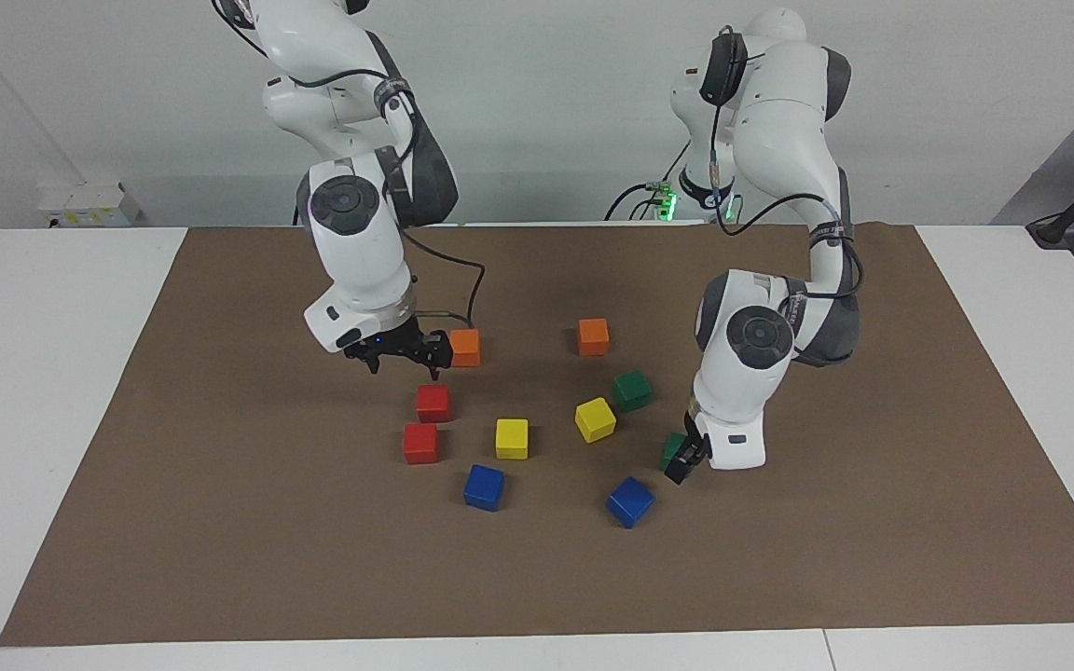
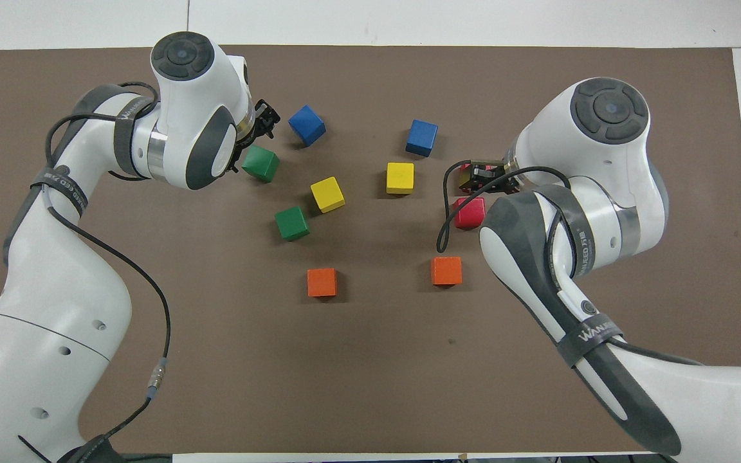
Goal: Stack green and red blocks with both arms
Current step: 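Reach the left gripper to a green cube while the right gripper reaches a red cube, then grasp the green cube with the left gripper while the right gripper grasps the red cube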
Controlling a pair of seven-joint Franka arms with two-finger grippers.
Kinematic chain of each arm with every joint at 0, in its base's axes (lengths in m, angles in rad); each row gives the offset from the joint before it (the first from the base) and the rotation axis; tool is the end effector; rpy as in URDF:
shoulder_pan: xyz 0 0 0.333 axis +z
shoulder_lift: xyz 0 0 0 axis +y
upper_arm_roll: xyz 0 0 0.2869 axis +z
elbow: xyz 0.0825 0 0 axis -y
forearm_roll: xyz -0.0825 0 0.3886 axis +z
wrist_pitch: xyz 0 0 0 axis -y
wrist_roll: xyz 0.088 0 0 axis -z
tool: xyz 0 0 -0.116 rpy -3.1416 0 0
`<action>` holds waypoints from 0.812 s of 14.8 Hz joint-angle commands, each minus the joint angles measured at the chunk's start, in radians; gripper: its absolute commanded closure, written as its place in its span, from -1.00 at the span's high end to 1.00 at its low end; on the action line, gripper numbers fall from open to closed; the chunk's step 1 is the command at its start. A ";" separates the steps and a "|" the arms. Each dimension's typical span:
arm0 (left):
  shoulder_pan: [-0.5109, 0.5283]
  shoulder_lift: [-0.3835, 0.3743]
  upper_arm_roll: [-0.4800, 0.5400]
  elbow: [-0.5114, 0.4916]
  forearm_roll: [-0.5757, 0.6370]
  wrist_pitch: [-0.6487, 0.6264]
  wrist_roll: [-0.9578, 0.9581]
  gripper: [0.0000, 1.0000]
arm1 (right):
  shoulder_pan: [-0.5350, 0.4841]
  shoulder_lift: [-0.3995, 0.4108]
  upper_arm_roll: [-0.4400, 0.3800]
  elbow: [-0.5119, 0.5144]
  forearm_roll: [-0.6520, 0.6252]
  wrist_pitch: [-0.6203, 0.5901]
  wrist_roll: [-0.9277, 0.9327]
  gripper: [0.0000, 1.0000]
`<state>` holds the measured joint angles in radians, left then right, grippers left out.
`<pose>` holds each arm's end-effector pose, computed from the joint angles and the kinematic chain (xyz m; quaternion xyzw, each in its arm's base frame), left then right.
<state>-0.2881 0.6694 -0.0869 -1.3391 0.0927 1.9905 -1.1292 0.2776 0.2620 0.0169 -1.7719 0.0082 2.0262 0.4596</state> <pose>0.6724 -0.2452 0.3005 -0.9333 -0.3588 -0.0047 0.0163 0.5987 0.1816 0.3723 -0.9964 0.0845 0.0057 0.0040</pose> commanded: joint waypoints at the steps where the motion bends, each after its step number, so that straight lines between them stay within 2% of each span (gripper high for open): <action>1: -0.019 0.010 0.019 0.003 0.021 0.030 -0.037 1.00 | 0.012 -0.001 0.003 -0.032 0.013 0.032 0.028 1.00; 8: -0.016 -0.008 0.019 -0.074 0.024 0.085 -0.070 1.00 | 0.051 0.022 0.003 -0.064 0.013 0.095 0.050 1.00; 12: -0.019 -0.030 0.019 -0.123 0.025 0.102 -0.076 1.00 | 0.049 0.020 0.003 -0.138 0.013 0.181 0.037 1.00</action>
<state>-0.2934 0.6722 -0.0805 -1.4094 0.0960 2.0612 -1.1785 0.3306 0.2919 0.0172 -1.8529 0.0097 2.1466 0.4884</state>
